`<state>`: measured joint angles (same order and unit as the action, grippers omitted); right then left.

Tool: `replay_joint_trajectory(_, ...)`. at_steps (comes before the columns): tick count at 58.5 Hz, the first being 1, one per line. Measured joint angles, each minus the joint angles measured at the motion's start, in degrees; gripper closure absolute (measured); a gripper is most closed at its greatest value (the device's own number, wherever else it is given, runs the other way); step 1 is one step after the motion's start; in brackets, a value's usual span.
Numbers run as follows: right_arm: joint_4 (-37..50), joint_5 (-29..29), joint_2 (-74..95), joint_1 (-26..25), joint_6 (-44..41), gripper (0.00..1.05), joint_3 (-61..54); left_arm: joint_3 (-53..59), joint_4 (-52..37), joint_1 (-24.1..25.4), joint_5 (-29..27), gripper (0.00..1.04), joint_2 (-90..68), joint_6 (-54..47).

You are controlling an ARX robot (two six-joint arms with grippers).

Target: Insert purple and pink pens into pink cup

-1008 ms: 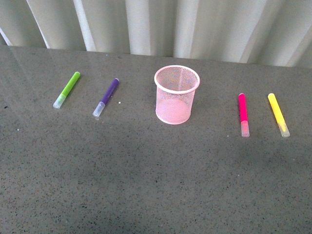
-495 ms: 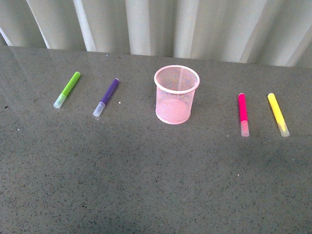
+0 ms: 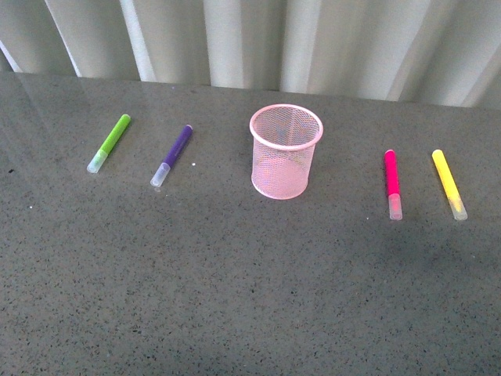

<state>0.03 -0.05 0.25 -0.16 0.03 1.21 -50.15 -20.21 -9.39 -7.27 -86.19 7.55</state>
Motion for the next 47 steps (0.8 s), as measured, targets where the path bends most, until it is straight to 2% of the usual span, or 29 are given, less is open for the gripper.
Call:
replay_joint_trajectory(11,0.0,0.0,0.0,0.0,0.0,0.07,0.0,-16.57,14.29,-1.31,1.92,0.07,-15.85,-3.65)
replay_joint_trajectory(24,0.0,0.0,0.0,0.0,0.0,0.07,0.0,-26.84,28.39,-2.05,2.45,0.07,-28.2,-7.61)
replay_joint_trajectory(31,0.0,0.0,0.0,0.0,0.0,0.07,0.0,-28.11,31.39,-2.1,3.15,0.07,-31.43,-8.28)
replay_joint_trajectory(47,0.0,0.0,0.0,0.0,0.0,0.07,0.0,-30.69,32.3,-3.34,7.61,0.07,-35.17,-11.93)
